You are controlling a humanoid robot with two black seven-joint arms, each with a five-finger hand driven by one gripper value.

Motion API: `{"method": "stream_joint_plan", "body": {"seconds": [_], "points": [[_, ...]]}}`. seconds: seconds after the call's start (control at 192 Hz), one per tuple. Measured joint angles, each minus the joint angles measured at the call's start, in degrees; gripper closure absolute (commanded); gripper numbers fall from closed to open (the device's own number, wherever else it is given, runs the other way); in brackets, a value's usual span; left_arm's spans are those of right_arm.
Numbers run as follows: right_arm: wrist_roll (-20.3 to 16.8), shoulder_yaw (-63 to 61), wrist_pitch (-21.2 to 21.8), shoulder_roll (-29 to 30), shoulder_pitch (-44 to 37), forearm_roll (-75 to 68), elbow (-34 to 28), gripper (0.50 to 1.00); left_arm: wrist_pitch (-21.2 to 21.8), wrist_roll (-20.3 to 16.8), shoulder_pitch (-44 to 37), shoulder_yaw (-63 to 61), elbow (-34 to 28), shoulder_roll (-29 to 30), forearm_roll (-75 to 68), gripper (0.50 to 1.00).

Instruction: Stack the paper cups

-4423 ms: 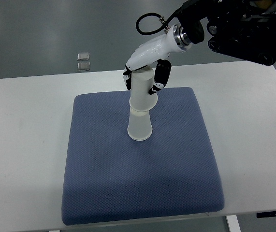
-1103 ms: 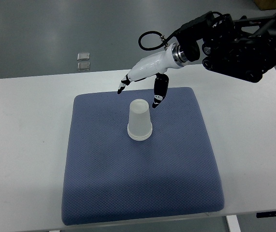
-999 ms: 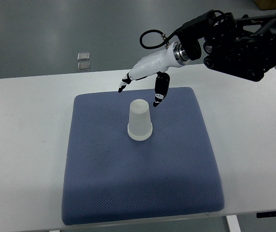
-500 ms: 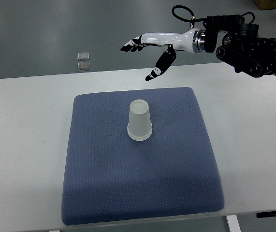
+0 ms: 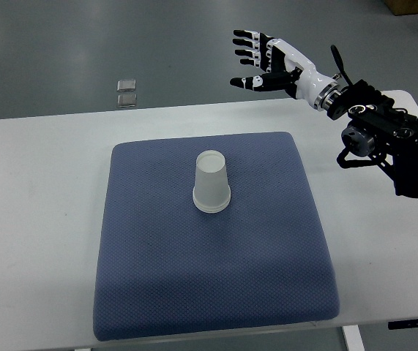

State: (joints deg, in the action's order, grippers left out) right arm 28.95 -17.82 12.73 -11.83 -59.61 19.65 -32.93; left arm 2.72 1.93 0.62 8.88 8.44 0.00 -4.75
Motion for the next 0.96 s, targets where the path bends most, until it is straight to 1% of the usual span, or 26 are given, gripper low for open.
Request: {"method": "stream_joint_plan", "body": {"seconds": [0.057, 0.198, 0.453, 0.624, 0.963], "points": [[-0.55, -0.38, -0.39, -0.02, 1.04, -3.95, 0.10, 0.587, 0.00, 0.00, 0.00, 0.00, 0.00, 0.00, 0.00, 0.500], [-3.26, -0.97, -2.06, 0.05, 2.90, -14.58, 0.99, 0.587, 0.00, 0.00, 0.00, 0.00, 0.00, 0.00, 0.00, 0.500], [-3.71, -1.28, -3.36, 0.99, 3.66, -29.93, 1.32, 0.587, 0.00, 0.00, 0.00, 0.00, 0.00, 0.00, 0.00, 0.500], [-2.97, -1.32, -4.99, 1.66, 4.33, -31.10, 1.46, 0.585, 0.00, 0.00, 0.00, 0.00, 0.00, 0.00, 0.00, 0.500], [-2.67, -1.29, -5.26, 2.73, 6.04, -30.99, 1.47, 0.587, 0.00, 0.00, 0.01, -0.01, 0.00, 0.00, 0.00, 0.500]]}}
